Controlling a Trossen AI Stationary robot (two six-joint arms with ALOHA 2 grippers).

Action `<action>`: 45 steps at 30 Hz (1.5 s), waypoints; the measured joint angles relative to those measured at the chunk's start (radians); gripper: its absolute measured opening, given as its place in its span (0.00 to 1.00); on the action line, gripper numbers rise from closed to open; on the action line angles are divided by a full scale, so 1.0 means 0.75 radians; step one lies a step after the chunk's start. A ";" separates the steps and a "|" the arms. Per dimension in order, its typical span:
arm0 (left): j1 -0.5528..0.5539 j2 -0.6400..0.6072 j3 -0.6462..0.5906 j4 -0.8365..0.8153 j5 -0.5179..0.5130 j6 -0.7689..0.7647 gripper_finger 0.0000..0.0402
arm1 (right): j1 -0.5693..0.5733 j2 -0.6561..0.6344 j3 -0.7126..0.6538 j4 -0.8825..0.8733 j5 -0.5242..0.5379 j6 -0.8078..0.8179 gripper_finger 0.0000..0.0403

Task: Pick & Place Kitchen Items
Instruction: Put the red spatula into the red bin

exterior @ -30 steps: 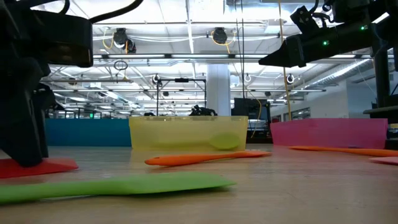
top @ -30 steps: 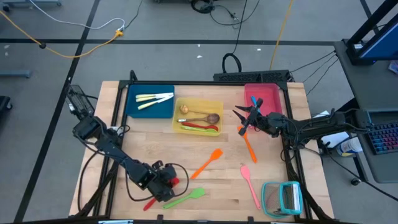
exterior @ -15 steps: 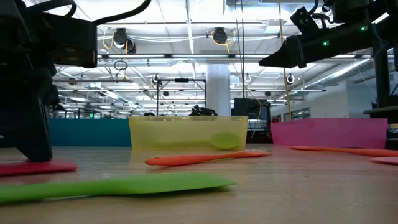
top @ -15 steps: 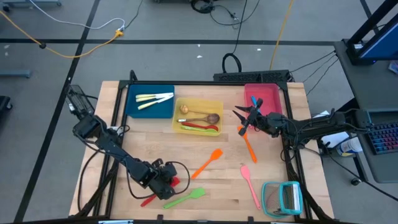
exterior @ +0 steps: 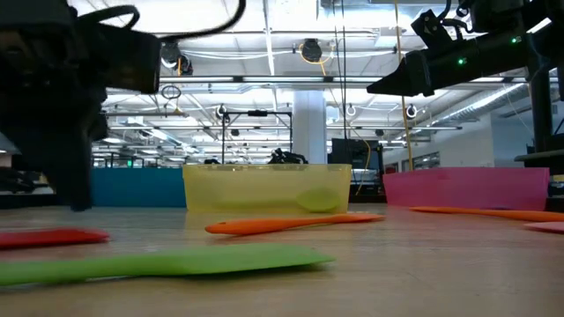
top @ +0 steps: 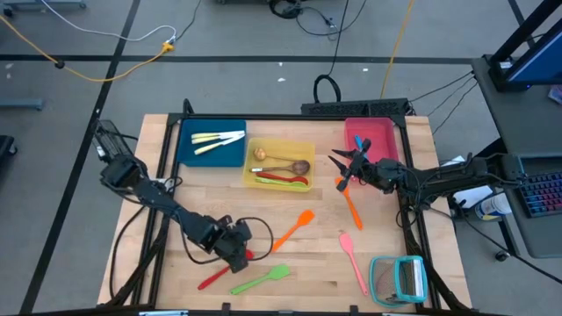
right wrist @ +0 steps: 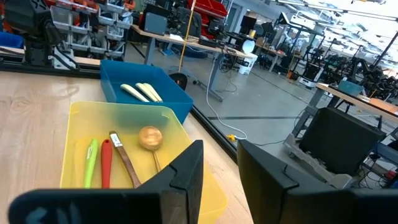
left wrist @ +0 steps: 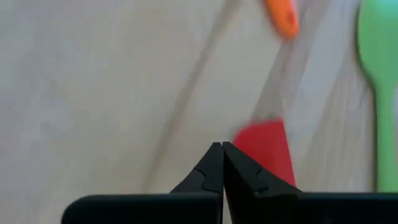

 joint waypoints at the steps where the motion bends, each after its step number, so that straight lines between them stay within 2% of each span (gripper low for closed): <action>1: 0.005 0.001 0.000 0.005 0.048 0.002 0.02 | 0.000 0.000 0.000 0.000 0.000 0.000 0.23; 5: 0.003 0.002 0.001 0.049 0.150 -0.059 0.06 | 0.000 0.000 0.000 0.000 0.001 0.000 0.23; 12: 0.004 0.001 0.001 0.016 0.144 -0.278 0.10 | 0.000 0.000 0.000 0.000 0.001 0.000 0.23; 19: -0.017 0.000 0.002 0.047 0.164 -0.310 0.13 | 0.000 0.000 0.000 0.000 0.001 0.000 0.23; 25: -0.021 -0.001 0.002 0.071 0.177 -0.393 0.29 | 0.000 0.000 0.000 -0.002 0.001 0.004 0.23; 31: -0.023 0.004 0.004 0.109 0.174 -0.305 0.45 | 0.000 0.000 0.000 -0.032 -0.001 0.072 0.23; 35: -0.029 0.072 0.007 0.052 0.153 -0.288 0.45 | 0.001 0.000 0.000 -0.035 -0.002 0.104 0.23; 40: -0.046 0.148 0.010 0.120 0.123 -0.215 0.40 | 0.002 -0.001 0.000 -0.039 -0.002 0.117 0.23; 45: -0.071 0.160 0.011 0.134 0.078 -0.302 0.38 | 0.002 -0.001 0.001 -0.041 -0.003 0.140 0.23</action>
